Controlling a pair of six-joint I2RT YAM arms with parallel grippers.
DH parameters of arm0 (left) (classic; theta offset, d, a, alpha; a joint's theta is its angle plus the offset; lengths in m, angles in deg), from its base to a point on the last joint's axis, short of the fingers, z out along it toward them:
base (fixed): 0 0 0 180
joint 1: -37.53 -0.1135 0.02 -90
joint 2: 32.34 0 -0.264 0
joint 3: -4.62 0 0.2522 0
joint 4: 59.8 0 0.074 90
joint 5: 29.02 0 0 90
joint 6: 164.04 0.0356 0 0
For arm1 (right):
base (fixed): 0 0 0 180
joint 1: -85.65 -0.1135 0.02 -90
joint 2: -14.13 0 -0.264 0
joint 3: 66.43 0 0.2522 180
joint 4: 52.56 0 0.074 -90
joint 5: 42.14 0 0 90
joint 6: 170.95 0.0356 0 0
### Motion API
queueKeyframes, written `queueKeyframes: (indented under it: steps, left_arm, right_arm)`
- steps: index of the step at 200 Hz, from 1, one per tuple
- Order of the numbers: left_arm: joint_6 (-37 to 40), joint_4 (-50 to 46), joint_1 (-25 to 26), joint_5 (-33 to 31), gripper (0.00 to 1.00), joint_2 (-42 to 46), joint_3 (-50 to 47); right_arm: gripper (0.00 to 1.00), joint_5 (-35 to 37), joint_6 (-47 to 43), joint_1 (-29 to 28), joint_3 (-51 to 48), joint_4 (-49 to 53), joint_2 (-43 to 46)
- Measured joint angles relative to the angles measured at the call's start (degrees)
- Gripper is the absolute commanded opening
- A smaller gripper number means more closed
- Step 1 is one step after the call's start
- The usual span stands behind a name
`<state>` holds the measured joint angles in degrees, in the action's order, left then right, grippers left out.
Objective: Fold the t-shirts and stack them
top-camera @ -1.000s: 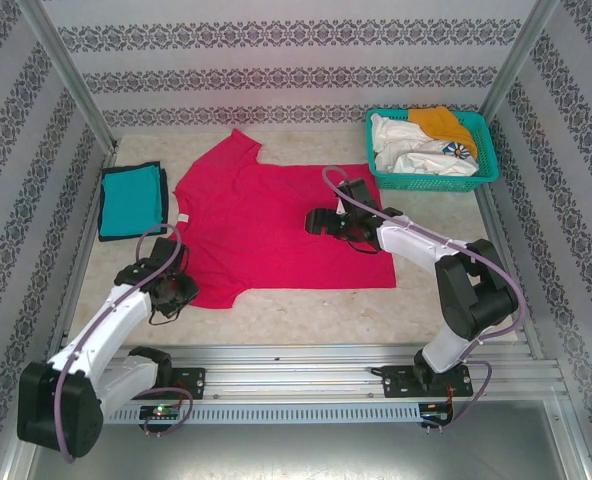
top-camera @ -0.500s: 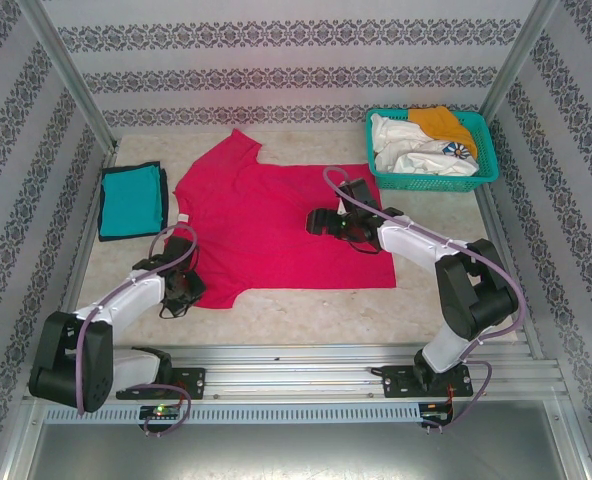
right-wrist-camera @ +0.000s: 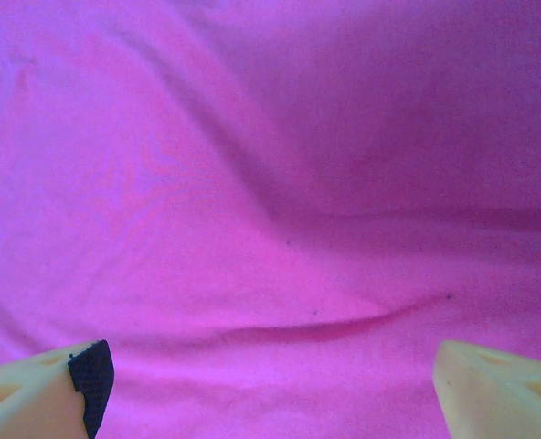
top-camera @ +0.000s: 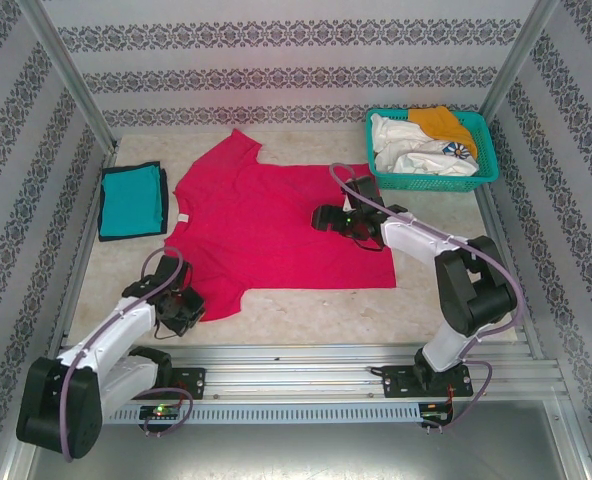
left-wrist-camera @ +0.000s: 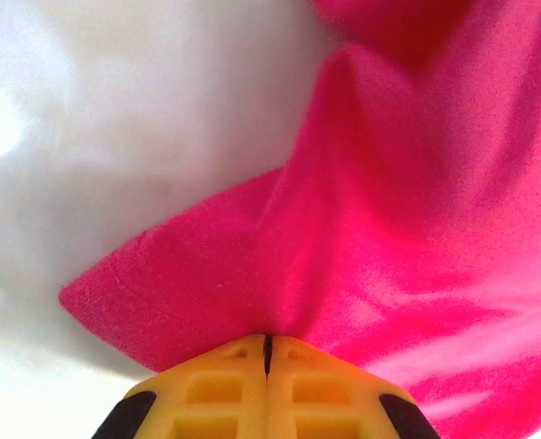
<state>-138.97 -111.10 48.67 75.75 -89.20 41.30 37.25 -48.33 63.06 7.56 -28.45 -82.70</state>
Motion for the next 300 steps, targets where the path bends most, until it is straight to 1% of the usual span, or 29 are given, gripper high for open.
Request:
queueKeyframes:
  steps: [22,59,64,71,78,95,114,136,160,177,199,220,247,266,300]
  left_arm:
    - [-1.6,-5.0,0.4,1.4,0.0,3.1,-0.6]
    - [-4.7,-12.9,0.9,4.8,0.0,10.9,-3.0]
    - [-5.0,-14.2,0.9,4.8,0.05,11.6,-3.0]
    - [-5.3,-15.9,0.9,4.7,0.16,12.3,-2.9]
    - [-5.6,-16.5,0.9,4.3,0.24,12.9,-2.8]
    - [-6.1,-17.6,1.0,3.0,0.37,13.3,-0.7]
    - [-6.1,-20.4,1.2,1.6,0.47,11.5,5.6]
    - [-4.3,-18.3,1.2,-0.5,0.51,4.4,13.4]
    - [-0.6,-11.9,1.0,-4.0,0.51,-7.8,19.9]
    - [2.4,-7.0,0.4,-7.3,0.51,-16.0,23.5]
    - [6.0,-0.3,-0.3,-12.7,0.51,-23.3,26.9]
    - [8.7,4.3,-1.3,-15.4,0.52,-30.4,31.4]
    - [10.8,9.2,-2.6,-15.9,0.52,-40.8,37.7]
    - [11.3,11.2,-3.0,-15.2,0.52,-46.8,40.0]
    - [11.6,13.0,-3.0,-13.7,0.52,-51.1,44.7]
  right_arm:
    - [0.9,-0.5,0.0,0.4,0.0,-0.1,-0.9]
    - [0.9,-1.5,0.0,0.8,0.0,-0.9,-2.2]
    - [0.9,-1.7,0.0,0.9,0.0,-1.1,-2.4]
    - [0.9,-2.1,0.1,1.0,0.0,-1.3,-2.5]
    - [0.9,-2.4,0.2,1.1,0.1,-1.7,-2.7]
    - [0.9,-3.2,0.2,1.1,0.5,-2.4,-3.4]
    - [0.91,-4.1,0.2,1.1,1.6,-3.3,-4.8]
    - [0.91,-4.8,0.2,1.1,3.2,-3.7,-7.5]
    - [0.9,-5.0,0.2,1.5,4.0,-3.8,-10.0]
    - [0.9,-4.9,0.2,2.3,4.1,-3.7,-10.8]
    - [0.9,-4.7,0.3,4.0,4.2,-3.3,-11.0]
    - [0.9,-4.0,0.5,5.5,4.6,-2.4,-11.3]
    - [0.89,-3.4,1.4,7.3,5.1,-1.4,-11.9]
    - [0.89,-3.4,1.8,8.7,6.4,-0.4,-12.9]
    - [0.89,-4.5,2.6,11.6,9.2,0.0,-15.1]
